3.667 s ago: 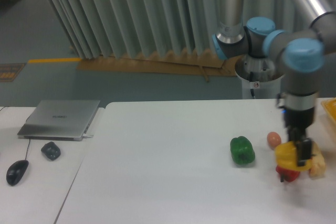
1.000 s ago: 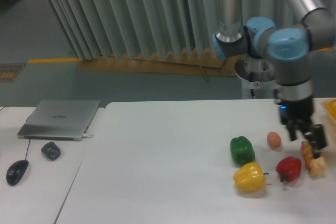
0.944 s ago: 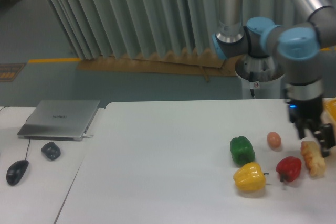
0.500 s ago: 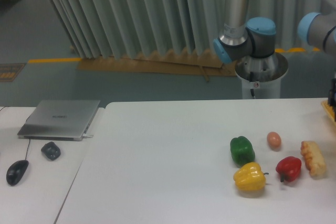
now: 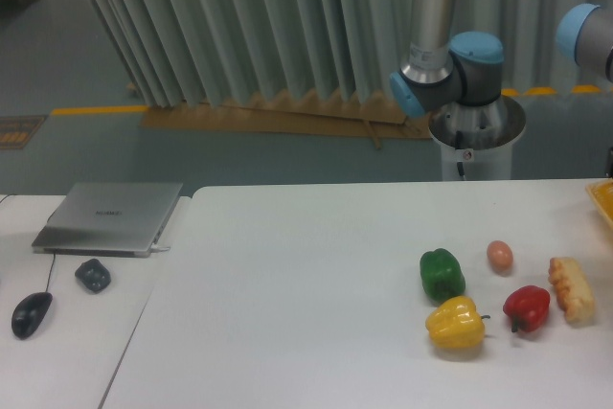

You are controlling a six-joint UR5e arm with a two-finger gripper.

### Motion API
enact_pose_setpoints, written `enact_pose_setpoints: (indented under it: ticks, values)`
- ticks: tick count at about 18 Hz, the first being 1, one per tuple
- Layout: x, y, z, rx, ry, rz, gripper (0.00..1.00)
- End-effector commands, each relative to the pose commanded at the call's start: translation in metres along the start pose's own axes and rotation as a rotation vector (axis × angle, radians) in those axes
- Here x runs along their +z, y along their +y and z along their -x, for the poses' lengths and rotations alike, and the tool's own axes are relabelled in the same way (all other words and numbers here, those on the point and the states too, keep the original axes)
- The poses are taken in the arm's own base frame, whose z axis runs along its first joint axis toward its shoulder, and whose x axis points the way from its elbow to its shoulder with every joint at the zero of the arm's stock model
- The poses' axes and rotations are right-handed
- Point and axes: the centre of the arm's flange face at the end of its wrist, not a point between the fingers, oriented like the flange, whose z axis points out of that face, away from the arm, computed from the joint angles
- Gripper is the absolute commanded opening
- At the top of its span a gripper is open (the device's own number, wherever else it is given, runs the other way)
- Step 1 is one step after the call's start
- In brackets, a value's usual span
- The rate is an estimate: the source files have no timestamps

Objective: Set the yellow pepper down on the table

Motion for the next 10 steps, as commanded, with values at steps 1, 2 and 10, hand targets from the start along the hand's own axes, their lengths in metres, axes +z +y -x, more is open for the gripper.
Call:
enact_pose_setpoints:
  ticks: [1,2,10]
  values:
    - [0.0013,-0.0003,-0.0004,0.0,0.001,-0.002,1.0]
    - [0.0007,0.0007,0.0,-0.001,0.0,-0.001,1.0]
    - [0.0012,-0.0002,0.0,-0.003,-0.001,-0.011,1.0]
